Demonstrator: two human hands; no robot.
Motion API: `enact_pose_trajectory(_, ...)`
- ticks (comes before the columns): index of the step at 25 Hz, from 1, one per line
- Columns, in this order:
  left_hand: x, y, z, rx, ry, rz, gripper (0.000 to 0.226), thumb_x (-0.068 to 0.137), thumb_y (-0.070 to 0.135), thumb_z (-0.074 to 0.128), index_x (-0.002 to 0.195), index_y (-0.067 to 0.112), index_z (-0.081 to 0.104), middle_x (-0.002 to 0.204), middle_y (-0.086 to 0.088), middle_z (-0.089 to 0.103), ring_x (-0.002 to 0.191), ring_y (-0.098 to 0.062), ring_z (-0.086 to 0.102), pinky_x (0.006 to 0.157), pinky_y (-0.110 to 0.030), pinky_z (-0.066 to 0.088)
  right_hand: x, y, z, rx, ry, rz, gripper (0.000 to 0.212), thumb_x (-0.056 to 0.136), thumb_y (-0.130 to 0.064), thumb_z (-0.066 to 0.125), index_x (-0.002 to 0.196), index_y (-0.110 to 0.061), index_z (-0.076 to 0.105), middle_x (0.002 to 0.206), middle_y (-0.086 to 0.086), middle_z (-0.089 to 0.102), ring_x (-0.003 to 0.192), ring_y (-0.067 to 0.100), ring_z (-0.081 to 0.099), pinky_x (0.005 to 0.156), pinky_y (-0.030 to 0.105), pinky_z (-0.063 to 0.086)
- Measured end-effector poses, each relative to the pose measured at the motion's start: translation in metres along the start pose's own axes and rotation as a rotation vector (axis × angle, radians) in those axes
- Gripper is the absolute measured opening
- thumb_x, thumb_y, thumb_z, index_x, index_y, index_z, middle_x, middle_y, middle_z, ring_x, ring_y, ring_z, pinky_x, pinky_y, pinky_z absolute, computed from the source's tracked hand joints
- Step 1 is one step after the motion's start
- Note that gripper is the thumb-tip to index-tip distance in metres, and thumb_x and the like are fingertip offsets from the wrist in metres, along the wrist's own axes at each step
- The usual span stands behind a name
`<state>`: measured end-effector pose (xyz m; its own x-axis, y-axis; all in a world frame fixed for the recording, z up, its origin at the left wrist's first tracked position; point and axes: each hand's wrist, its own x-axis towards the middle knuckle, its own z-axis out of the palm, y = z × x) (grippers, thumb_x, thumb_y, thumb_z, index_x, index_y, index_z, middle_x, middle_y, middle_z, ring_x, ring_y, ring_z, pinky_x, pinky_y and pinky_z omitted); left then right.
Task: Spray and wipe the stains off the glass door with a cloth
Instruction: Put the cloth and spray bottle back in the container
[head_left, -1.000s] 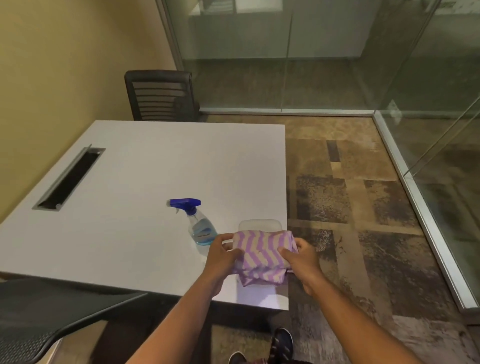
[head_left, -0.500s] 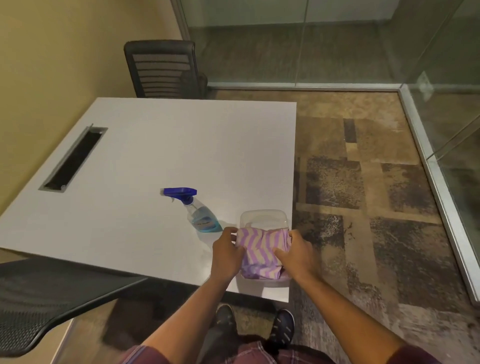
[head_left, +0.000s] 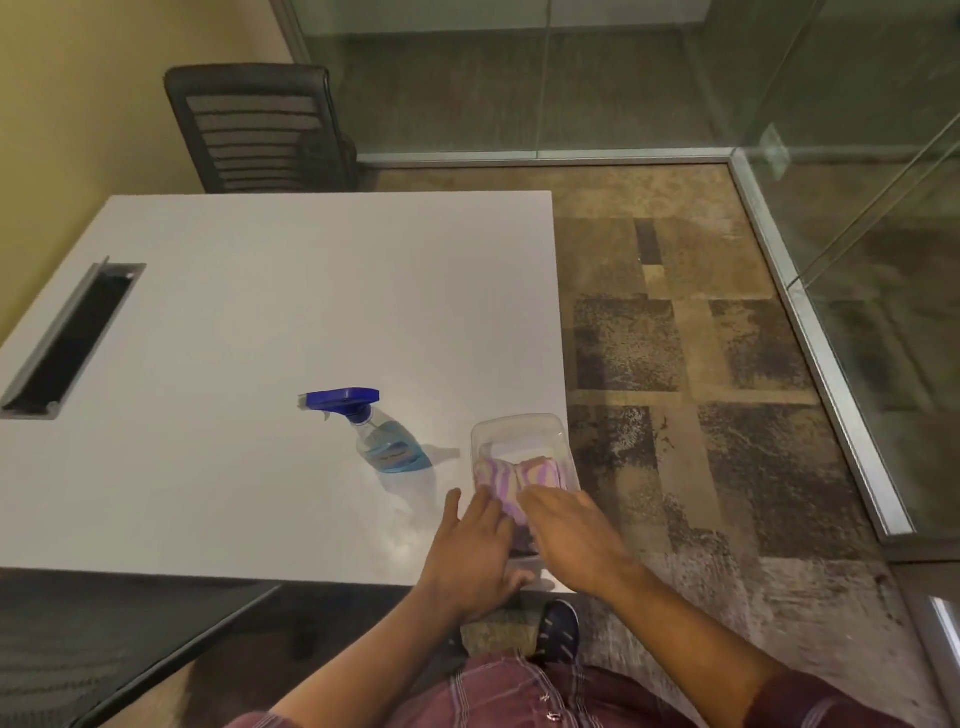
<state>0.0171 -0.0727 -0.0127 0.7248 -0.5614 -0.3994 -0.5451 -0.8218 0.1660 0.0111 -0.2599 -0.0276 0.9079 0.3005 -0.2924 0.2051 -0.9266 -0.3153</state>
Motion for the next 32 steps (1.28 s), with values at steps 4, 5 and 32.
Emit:
enact_pose_trajectory(4, 0.005, -0.001, 0.002, 0.111, -0.009, 0.087, 0.082, 0.107, 0.040, 0.061, 0.170, 0.012, 0.017, 0.180, -0.014, 0.015, 0.169, -0.039, 0.003, 0.135, -0.065, -0.007, 0.010, -0.005, 0.011, -0.191, -0.194, -0.002, 0.047, 0.105, -0.025, 0.052, 0.151, -0.026, 0.049, 0.145, 0.001, 0.060, 0.132, 0.029, 0.055, 0.119, 0.050, 0.034)
enact_pose_trajectory(5, 0.007, -0.003, 0.006, 0.128, -0.007, 0.103, 0.080, 0.107, 0.036, 0.063, 0.170, 0.012, 0.019, 0.180, -0.015, 0.016, 0.169, -0.039, 0.003, 0.132, -0.063, -0.010, 0.012, -0.004, 0.013, -0.216, -0.217, 0.001, 0.046, 0.105, -0.026, 0.051, 0.151, -0.025, 0.050, 0.145, 0.001, 0.060, 0.132, 0.029, 0.055, 0.119, 0.051, 0.033)
enact_pose_trajectory(32, -0.019, -0.157, 0.006, -0.988, 0.633, -0.669, 0.061, 0.094, 0.021, 0.083, 0.146, 0.011, 0.052, 0.148, -0.010, 0.059, 0.135, -0.028, 0.058, 0.112, -0.039, 0.048, 0.113, -0.109, -0.055, 0.500, 0.134, 0.172, 0.065, 0.096, -0.043, 0.076, 0.154, -0.029, 0.048, 0.157, -0.004, 0.052, 0.138, 0.017, 0.056, 0.117, 0.040, 0.049)
